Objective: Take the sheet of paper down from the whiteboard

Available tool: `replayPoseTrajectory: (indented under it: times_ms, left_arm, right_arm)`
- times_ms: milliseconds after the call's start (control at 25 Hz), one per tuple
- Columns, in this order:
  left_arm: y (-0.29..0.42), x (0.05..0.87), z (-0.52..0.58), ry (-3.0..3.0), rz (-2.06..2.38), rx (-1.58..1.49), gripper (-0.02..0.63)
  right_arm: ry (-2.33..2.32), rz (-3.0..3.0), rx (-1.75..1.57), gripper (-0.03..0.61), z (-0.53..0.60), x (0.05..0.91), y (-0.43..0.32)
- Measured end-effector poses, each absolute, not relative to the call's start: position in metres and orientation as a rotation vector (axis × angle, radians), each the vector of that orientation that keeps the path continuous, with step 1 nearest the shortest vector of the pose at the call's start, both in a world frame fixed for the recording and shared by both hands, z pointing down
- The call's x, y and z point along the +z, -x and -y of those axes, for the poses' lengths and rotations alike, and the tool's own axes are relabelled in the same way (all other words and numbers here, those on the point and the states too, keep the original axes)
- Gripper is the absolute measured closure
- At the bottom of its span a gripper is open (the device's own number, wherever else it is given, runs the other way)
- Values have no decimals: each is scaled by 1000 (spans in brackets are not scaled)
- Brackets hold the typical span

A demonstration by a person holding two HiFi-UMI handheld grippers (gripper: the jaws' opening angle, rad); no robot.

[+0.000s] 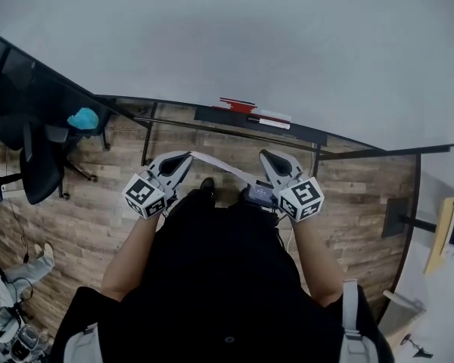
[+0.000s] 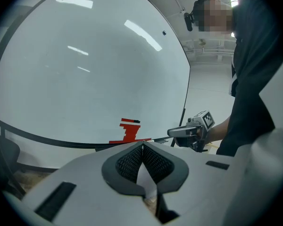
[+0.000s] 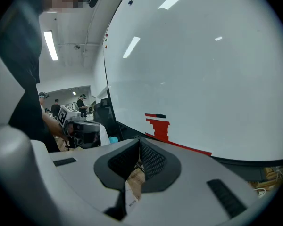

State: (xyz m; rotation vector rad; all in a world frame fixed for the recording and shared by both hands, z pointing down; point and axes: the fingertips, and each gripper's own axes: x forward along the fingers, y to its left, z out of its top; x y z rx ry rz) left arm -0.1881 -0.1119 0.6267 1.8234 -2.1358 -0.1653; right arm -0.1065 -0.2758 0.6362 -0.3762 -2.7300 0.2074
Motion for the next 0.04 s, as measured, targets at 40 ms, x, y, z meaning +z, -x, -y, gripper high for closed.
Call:
replayPoseTrajectory:
  times_ms: [40]
  left_arm:
    - [189,627,110,-1825,2135,-168,603]
  right_arm:
    - [372,2730,212,557,274,638,108]
